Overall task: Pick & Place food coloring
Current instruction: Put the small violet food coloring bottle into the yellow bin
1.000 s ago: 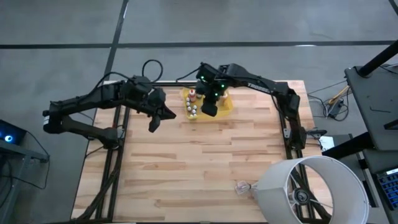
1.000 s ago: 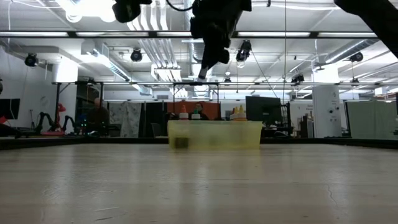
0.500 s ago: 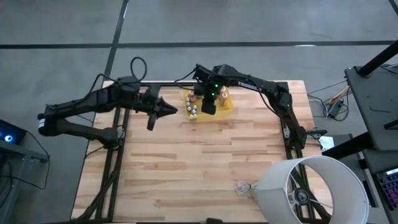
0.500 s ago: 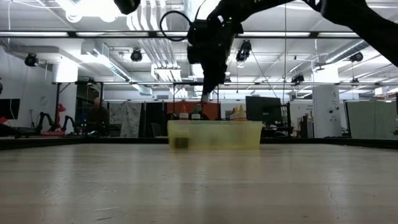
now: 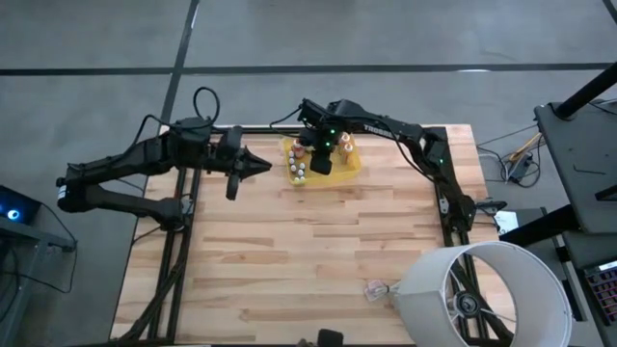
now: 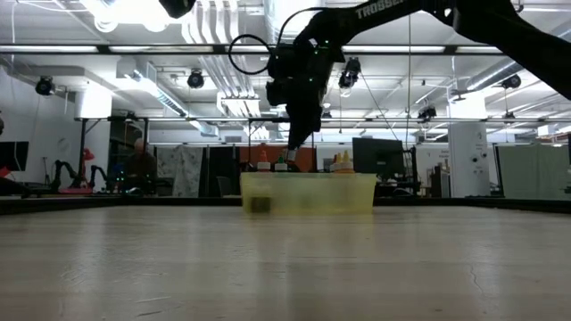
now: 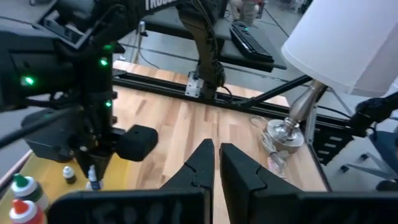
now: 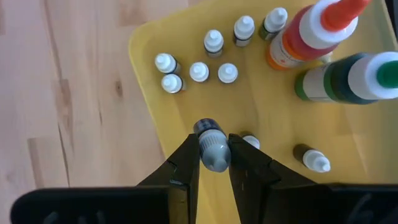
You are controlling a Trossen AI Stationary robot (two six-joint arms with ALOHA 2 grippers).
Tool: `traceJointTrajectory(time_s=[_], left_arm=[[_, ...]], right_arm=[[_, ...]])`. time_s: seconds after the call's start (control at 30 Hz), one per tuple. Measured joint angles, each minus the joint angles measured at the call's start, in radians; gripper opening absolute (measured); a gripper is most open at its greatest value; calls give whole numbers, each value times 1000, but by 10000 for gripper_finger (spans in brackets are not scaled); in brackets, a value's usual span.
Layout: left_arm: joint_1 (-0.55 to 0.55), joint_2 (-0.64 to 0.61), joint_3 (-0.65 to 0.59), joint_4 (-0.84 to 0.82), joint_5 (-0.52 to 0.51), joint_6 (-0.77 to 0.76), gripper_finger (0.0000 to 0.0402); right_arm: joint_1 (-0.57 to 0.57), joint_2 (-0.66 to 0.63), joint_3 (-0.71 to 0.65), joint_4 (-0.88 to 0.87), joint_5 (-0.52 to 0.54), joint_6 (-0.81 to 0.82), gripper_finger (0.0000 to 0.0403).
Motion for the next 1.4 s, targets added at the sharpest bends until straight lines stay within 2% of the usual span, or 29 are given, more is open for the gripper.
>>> traceJointTrajectory(time_s=[0.27,1.1,1.4], left_arm=[[0,0,0,0,-37,36,0],[0,12,-1,0,-46,37,0],[0,12,-1,0,-46,36,0]], right_arm=[[0,18,0,14,-1,4,59],[4,154,0,50,27,20,59],[3,158,-7,63,39,23,59]])
